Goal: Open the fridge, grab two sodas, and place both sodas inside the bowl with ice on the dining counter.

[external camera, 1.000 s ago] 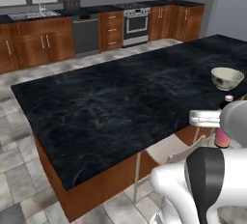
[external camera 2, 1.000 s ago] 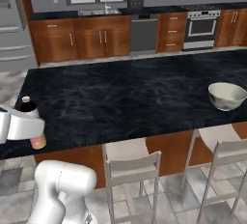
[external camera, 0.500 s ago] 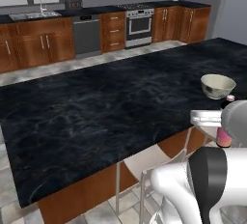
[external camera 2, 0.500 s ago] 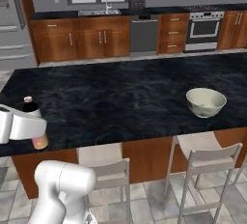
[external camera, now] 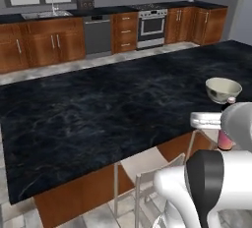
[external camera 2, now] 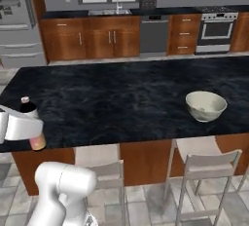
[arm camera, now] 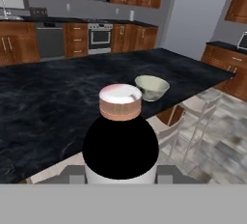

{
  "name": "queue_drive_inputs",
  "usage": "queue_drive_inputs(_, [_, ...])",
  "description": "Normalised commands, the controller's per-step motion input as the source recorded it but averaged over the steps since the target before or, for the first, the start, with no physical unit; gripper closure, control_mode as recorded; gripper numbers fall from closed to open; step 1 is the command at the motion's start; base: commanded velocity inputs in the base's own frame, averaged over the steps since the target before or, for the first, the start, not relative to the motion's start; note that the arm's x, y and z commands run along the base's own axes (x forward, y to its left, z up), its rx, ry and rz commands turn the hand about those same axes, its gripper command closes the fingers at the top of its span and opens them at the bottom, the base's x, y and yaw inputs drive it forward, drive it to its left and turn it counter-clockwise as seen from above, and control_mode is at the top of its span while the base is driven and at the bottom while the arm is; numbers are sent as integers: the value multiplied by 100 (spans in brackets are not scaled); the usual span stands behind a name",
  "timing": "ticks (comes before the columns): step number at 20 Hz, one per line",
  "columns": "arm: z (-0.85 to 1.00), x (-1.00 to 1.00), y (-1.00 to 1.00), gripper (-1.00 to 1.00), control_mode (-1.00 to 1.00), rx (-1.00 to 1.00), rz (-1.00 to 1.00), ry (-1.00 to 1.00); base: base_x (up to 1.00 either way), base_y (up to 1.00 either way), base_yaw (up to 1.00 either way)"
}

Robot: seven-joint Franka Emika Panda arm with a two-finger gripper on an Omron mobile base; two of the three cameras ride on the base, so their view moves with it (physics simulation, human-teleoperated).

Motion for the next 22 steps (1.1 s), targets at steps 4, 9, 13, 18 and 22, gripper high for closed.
queue_drive_inputs(4, [0, 0, 0, 100, 100, 0, 0, 0, -67, -100, 7])
queue_drive_inputs(9, [0, 0, 0, 100, 100, 0, 0, 0, -15, -100, 14])
queue_drive_inputs(13, [0, 0, 0, 100, 100, 0, 0, 0, 42, -92, 24])
queue_drive_inputs(18, [0, 0, 0, 100, 100, 0, 0, 0, 49, -84, 27])
queue_drive_inputs(22, [0, 0, 0, 100, 100, 0, 0, 0, 53, -54, 30])
